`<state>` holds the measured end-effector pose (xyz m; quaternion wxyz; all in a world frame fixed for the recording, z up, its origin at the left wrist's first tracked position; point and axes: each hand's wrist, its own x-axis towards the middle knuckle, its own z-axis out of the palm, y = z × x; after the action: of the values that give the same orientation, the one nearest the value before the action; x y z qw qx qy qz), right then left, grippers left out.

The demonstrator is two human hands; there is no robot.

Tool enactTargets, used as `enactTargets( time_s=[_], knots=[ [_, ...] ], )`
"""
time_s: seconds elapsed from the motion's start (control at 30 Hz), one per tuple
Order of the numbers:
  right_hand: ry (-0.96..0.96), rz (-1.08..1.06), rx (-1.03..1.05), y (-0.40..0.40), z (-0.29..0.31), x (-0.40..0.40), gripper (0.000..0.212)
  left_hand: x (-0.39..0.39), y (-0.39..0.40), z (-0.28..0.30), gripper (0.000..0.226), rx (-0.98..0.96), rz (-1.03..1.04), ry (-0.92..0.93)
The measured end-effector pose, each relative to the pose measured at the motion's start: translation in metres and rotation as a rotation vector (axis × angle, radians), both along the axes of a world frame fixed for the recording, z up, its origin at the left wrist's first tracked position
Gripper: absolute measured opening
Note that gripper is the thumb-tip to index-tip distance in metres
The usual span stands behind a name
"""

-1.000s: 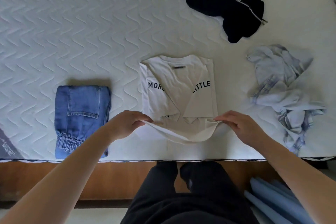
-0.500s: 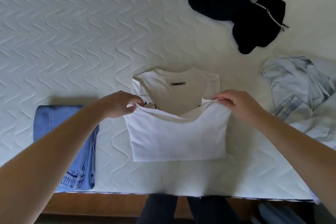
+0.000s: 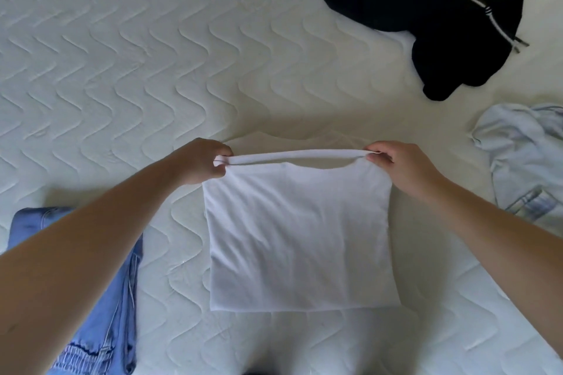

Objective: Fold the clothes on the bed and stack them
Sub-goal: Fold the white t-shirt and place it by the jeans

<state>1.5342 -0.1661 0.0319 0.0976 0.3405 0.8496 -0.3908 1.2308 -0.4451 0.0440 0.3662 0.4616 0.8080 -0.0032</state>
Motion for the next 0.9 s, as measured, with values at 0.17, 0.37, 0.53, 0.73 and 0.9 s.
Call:
enactTargets(
  time_s=[0.17, 0.37, 0.53, 0.73, 0.9],
  knots=[
    [0.009, -0.01, 0.062, 0.012, -0.024, -0.016, 0.018, -0.012, 0.018, -0.018, 0.025, -0.015, 0.041, 0.031],
    [-0.046, 0.109, 0.251, 0.018, -0.04, -0.03, 0.02, -0.012, 0.026, -0.037, 0.028, -0.079, 0.112, 0.092],
    [-0.103, 0.104, 0.319, 0.015, -0.046, -0.034, 0.023, -0.007, 0.025, -0.041, 0.034, -0.03, 0.199, 0.118],
    [-0.111, 0.1, 0.304, 0.014, -0.045, -0.039, 0.024, -0.004, 0.019, -0.042, 0.032, 0.016, 0.253, 0.144],
    [-0.148, 0.063, 0.284, 0.015, -0.046, -0.044, 0.026, 0.003, 0.025, -0.04, 0.03, 0.076, 0.267, 0.177]
  ],
)
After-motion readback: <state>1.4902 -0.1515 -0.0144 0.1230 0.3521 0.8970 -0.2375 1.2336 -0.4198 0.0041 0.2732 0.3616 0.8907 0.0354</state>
